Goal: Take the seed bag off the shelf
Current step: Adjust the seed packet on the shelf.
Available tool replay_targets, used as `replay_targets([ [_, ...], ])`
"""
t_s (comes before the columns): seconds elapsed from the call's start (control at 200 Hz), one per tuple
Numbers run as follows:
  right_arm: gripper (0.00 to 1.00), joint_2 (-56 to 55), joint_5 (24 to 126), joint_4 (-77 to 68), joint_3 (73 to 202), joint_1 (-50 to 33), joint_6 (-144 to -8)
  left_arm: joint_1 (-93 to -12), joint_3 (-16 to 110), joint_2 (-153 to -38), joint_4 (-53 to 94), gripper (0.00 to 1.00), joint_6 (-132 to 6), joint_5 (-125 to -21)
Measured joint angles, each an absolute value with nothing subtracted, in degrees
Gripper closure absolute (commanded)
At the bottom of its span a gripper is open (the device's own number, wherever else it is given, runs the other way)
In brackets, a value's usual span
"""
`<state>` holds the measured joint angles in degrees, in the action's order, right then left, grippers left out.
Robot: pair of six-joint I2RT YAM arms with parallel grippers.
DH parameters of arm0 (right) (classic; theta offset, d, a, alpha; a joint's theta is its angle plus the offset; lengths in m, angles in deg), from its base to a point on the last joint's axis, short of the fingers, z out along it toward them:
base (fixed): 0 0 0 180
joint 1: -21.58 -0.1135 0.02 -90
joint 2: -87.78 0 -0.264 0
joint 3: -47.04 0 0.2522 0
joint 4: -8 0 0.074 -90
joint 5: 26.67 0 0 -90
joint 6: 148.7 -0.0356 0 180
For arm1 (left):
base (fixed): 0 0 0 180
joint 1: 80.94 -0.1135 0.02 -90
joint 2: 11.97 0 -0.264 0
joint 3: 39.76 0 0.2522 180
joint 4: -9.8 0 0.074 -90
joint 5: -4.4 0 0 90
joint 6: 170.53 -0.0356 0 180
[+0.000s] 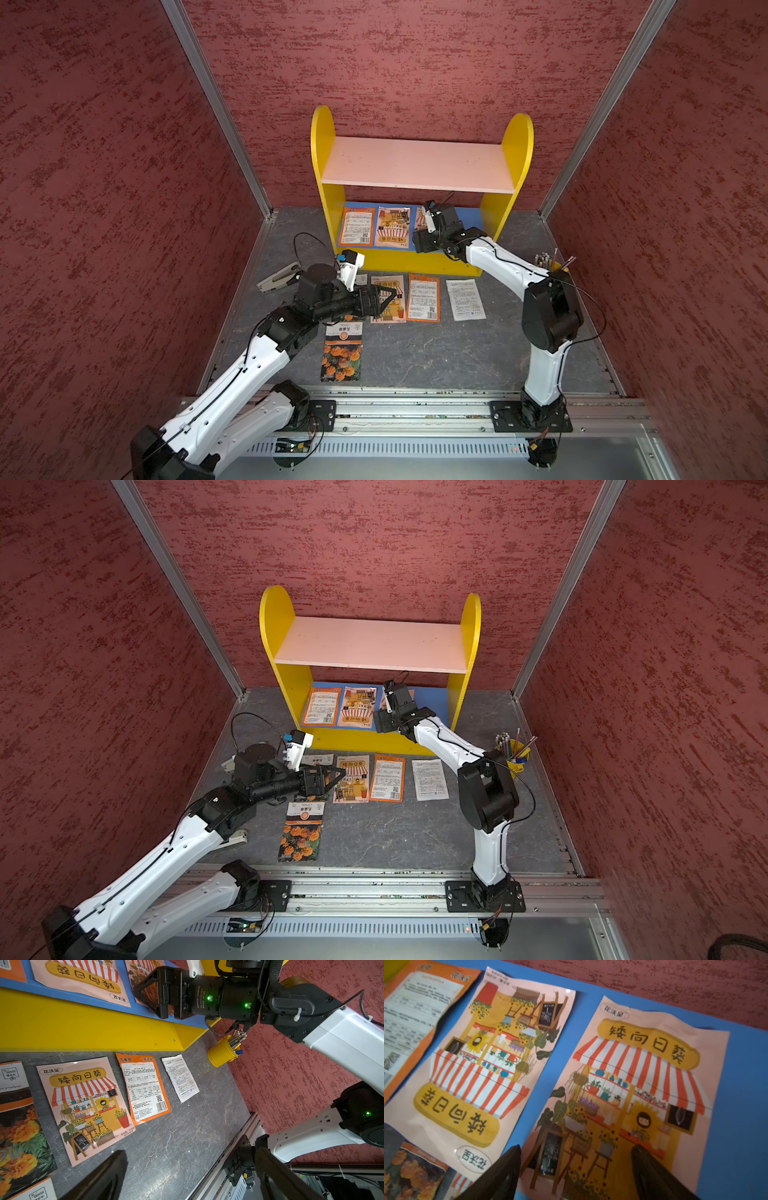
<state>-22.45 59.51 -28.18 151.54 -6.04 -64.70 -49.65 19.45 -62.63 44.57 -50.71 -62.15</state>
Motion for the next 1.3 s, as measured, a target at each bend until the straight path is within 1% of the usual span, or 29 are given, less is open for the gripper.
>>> replay_targets([
  [0.496,0.15,-13.7,59.0,-26.8,140.8,-6.0,-64.5,-49.0,18.0,-62.6,42.8,0.0,-50.3,-62.2],
  [0.656,0.15,-12.0,59.1,-26.8,139.7,-6.0,-65.1,-49.0,18.0,-62.8,42.4,0.0,-50.3,-62.2],
  [0.847,0.11,-8.6,60.1,-27.1,139.7,-6.0,-66.0,-48.8,18.0,-63.3,42.4,0.0,-50.3,-62.4],
  [1.047,0.1,-1.1,61.0,-29.0,139.8,-6.0,-68.4,-48.8,18.0,-63.6,42.3,0.0,-50.4,-62.8],
  [1.298,0.1,11.6,61.0,-31.0,136.2,-5.9,-77.1,-48.8,18.0,-65.3,41.9,0.0,-50.7,-62.7],
])
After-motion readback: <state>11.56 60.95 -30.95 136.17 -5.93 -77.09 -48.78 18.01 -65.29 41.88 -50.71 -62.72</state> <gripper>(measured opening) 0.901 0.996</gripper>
